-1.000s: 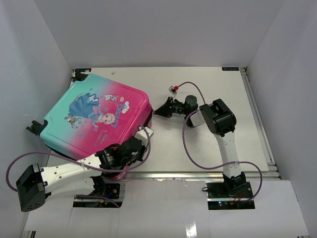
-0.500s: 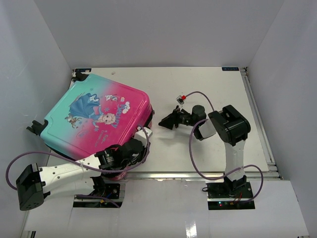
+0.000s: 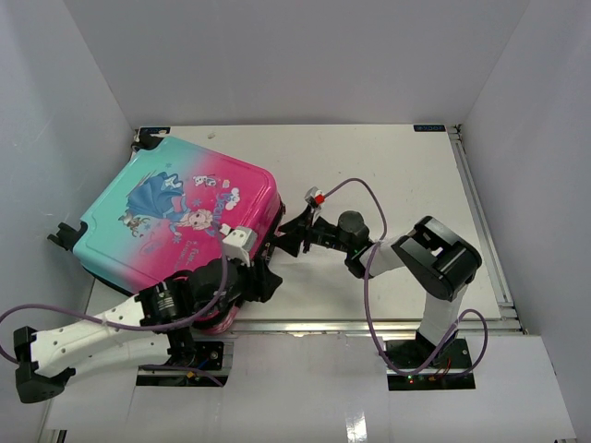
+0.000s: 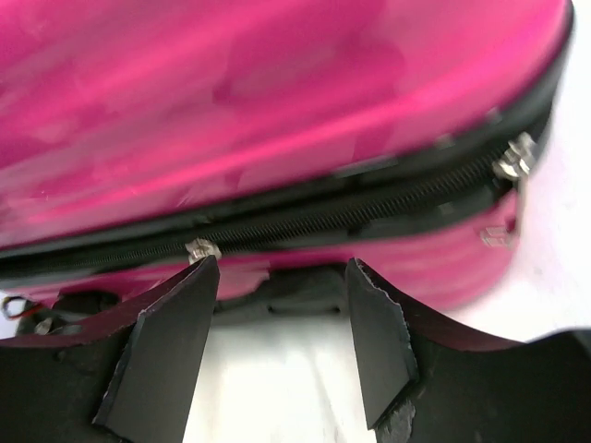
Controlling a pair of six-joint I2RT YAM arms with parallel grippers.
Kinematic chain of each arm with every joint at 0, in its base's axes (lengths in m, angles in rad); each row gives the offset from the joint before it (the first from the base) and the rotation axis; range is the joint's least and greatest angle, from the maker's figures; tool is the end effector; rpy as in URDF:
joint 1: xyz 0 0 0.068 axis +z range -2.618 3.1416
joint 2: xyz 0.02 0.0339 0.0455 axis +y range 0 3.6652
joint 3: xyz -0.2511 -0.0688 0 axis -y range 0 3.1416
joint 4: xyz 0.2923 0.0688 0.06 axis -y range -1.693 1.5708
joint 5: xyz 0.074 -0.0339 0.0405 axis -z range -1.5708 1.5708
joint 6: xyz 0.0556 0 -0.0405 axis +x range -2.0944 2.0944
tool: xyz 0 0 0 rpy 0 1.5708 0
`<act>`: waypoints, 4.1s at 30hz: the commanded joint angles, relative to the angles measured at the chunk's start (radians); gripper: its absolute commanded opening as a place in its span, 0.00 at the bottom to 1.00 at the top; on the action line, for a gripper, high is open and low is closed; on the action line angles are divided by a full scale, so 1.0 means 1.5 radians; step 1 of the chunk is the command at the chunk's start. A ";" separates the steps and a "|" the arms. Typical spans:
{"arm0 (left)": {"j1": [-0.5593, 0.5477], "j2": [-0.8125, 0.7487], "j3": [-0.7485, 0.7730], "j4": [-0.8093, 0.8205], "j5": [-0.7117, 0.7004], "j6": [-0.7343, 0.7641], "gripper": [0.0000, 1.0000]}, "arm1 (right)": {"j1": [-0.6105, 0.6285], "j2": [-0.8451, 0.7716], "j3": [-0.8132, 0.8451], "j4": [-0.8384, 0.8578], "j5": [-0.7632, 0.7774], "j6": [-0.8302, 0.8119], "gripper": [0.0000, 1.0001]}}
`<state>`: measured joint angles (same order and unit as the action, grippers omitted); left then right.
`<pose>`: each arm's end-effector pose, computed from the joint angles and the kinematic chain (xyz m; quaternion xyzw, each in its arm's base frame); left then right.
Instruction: Pack the luggage
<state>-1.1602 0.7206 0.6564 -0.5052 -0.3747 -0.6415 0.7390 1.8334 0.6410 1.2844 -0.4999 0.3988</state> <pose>0.1116 -0.2053 0.2525 0.1346 0.8560 -0.2682 0.4209 0.2564 0.2697 0.1178 -0.2907 0.6125 0.5261 0.5134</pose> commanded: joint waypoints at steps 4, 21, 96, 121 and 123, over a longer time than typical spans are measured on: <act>0.019 -0.096 -0.003 -0.080 -0.092 -0.036 0.67 | 0.061 0.004 0.056 -0.032 0.089 -0.055 0.64; 0.019 -0.085 0.004 -0.085 -0.111 -0.030 0.67 | 0.111 -0.005 0.011 0.016 0.125 -0.064 0.71; 0.019 0.295 0.118 -0.191 -0.191 -0.028 0.63 | 0.027 0.020 0.048 0.006 0.191 -0.078 0.08; 0.085 0.533 0.143 -0.056 -0.213 0.072 0.00 | -0.012 0.053 0.072 0.018 0.142 -0.058 0.08; 0.085 0.482 0.113 -0.025 -0.173 0.086 0.00 | -0.025 0.060 0.091 0.016 0.140 -0.050 0.08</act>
<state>-1.0470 1.5418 0.8925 -0.6756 -0.7156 -0.5242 0.7470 1.8985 0.7111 1.2459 -0.3229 0.3061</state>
